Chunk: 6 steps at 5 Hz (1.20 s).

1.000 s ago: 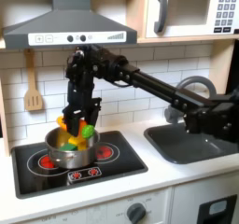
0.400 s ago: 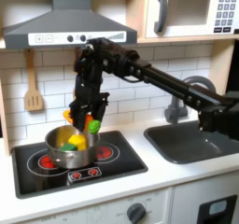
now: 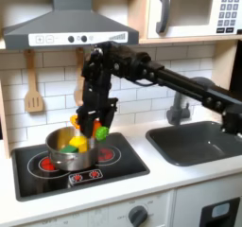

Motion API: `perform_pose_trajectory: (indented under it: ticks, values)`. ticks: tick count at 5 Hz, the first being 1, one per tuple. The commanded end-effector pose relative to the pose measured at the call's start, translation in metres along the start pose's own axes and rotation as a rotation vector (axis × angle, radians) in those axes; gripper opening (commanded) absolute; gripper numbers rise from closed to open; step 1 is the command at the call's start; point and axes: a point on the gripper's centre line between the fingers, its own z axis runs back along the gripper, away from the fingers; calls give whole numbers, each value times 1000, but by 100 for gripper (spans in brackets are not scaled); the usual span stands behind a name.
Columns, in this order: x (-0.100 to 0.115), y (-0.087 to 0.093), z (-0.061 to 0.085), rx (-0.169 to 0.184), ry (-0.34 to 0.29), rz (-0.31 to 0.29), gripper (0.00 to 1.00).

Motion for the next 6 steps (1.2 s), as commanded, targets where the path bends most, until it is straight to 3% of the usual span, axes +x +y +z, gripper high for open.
perform_pose_trajectory:
  ticks: [1,6]
  values:
    - [-18,-19,-1,-12,9,-87,0]
    - [-53,-55,-4,-28,11,-288,0]
